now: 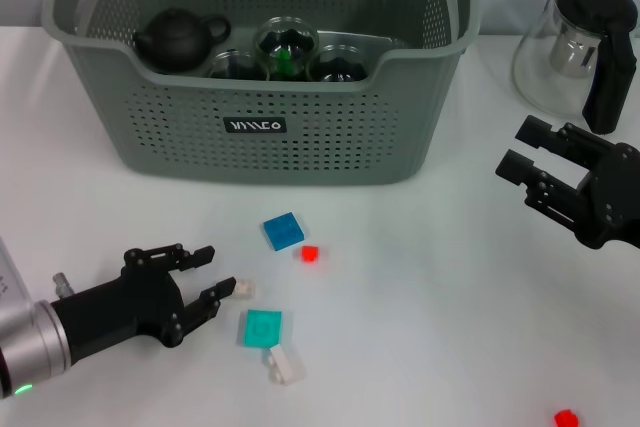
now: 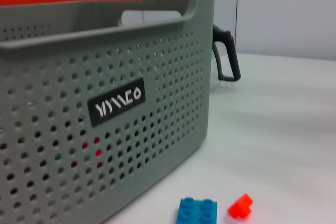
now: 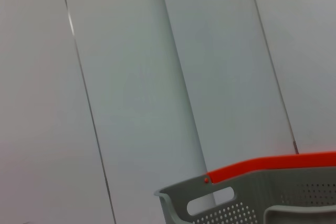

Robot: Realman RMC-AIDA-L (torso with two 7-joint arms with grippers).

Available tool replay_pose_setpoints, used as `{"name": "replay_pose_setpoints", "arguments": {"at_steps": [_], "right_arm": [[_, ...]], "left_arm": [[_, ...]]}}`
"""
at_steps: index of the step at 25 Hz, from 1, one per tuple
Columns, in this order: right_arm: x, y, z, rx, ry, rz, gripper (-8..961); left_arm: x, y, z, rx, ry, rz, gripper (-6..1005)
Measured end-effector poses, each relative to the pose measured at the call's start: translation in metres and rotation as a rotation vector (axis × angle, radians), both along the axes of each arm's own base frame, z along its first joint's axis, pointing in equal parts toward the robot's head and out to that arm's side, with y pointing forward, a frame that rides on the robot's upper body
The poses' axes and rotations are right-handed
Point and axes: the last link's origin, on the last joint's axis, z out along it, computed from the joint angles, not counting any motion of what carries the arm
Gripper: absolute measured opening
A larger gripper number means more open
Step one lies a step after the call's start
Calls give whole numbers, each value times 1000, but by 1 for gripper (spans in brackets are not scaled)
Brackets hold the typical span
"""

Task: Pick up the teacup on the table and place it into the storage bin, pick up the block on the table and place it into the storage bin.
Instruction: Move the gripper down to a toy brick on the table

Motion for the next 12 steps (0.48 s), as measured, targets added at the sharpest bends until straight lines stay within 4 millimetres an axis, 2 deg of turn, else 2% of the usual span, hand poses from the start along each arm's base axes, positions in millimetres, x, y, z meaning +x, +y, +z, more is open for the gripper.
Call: {"name": "replay_pose_setpoints", "arguments": {"at_steps": [12], "right_arm": [[1, -2, -1, 1, 0, -2, 576]], "left_arm": [[-3, 0, -8, -26, 44, 5, 440]]}}
